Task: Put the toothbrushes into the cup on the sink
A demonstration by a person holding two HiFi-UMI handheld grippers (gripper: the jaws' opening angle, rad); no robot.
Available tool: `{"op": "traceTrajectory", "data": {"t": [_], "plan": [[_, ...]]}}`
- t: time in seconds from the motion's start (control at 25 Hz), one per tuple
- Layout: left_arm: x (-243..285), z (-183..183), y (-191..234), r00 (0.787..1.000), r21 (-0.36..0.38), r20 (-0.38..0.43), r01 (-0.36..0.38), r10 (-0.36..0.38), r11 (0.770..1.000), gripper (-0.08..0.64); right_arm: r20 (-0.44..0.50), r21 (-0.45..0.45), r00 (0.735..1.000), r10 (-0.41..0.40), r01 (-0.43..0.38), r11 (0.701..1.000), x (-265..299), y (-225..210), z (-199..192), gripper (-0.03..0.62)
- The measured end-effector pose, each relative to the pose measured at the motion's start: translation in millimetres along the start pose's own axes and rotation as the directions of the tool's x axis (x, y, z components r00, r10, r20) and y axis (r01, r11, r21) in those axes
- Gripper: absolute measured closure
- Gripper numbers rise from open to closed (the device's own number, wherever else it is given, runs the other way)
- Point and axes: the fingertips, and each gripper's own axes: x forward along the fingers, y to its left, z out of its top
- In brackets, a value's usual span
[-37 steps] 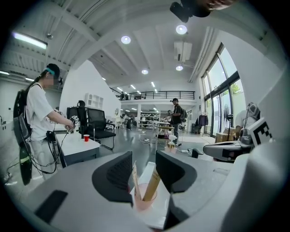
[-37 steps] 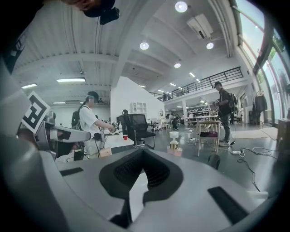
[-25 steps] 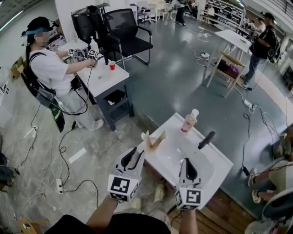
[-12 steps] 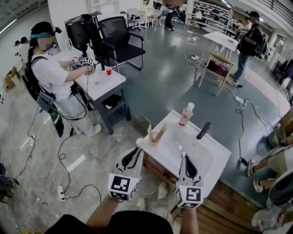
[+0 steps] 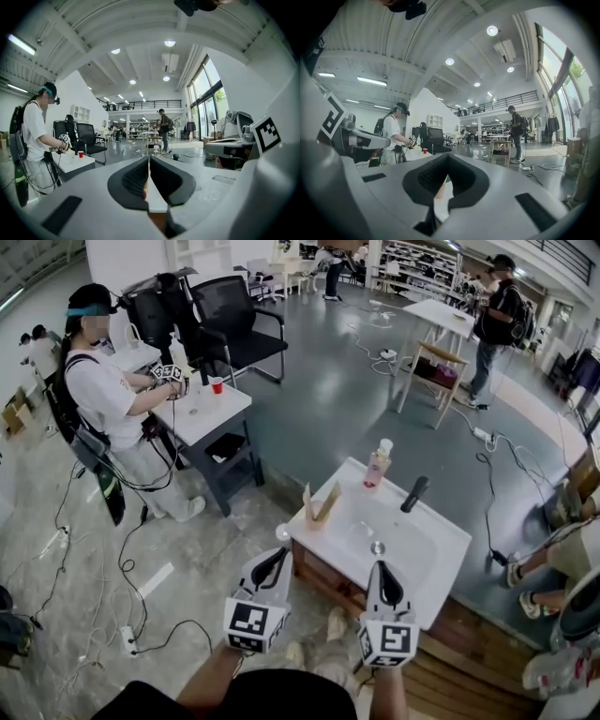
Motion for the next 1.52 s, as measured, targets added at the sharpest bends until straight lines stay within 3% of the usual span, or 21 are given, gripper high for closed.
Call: {"op": "traceTrajectory", "data": {"t": [1.52], "plan": [[-8.3,2.4,-0.9,1.000,-0.001,0.016,0.021,-0.021,1.000,0.555,0.006,0.008,1.000,-0.009,0.009,1.000,-7.2,6.4,2.1,0.594]]}}
